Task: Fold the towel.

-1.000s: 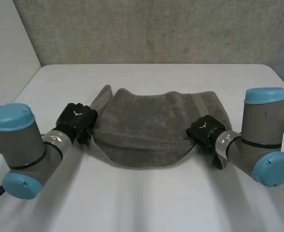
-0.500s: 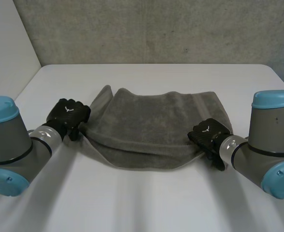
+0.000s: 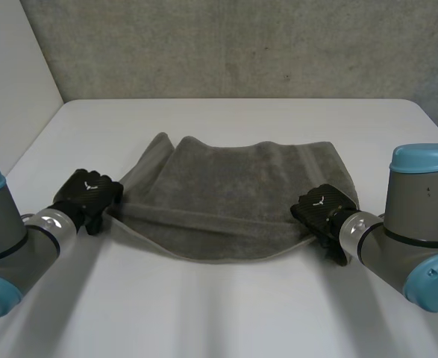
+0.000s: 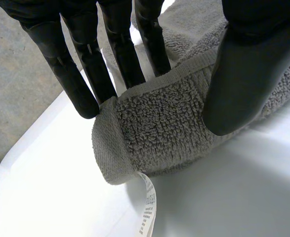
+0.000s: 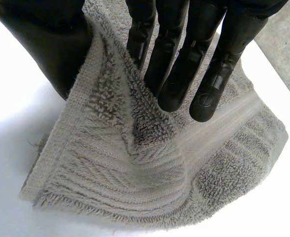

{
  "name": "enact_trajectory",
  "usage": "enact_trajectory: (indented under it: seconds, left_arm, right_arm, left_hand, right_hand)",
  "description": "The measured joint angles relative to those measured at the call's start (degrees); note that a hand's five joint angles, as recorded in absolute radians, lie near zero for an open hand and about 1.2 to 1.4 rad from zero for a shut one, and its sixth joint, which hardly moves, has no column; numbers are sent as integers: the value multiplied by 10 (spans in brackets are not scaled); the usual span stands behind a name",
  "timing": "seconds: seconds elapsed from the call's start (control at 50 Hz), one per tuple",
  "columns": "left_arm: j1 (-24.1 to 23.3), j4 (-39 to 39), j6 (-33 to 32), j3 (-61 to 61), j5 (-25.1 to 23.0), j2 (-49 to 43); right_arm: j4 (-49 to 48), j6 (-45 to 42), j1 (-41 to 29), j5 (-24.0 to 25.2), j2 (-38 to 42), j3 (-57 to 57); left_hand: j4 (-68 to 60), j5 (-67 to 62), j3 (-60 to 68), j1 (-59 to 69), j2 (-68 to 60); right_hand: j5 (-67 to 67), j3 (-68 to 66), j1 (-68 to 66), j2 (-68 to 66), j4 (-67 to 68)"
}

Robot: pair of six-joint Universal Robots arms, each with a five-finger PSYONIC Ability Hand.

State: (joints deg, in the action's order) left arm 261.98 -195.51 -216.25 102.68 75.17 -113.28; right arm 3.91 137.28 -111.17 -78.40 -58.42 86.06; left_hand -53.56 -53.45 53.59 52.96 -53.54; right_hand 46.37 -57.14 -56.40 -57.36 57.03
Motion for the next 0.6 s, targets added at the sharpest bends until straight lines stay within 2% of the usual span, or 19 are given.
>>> enact_trajectory:
  seconds: [0.38, 0.6]
  left_arm:
    - [0, -9, 3, 70, 0, 77]
    - [12, -33, 3, 81, -1, 60]
  right_arm:
    - [0, 0, 5, 0, 1, 1]
    - [0, -1, 4, 1, 2, 3]
  left_hand:
    - [-31, -31, 33, 38, -32]
    - [-37, -36, 38, 44, -38]
  right_hand:
    - [0, 0, 0, 0, 0]
    - [2, 0, 0, 0, 0]
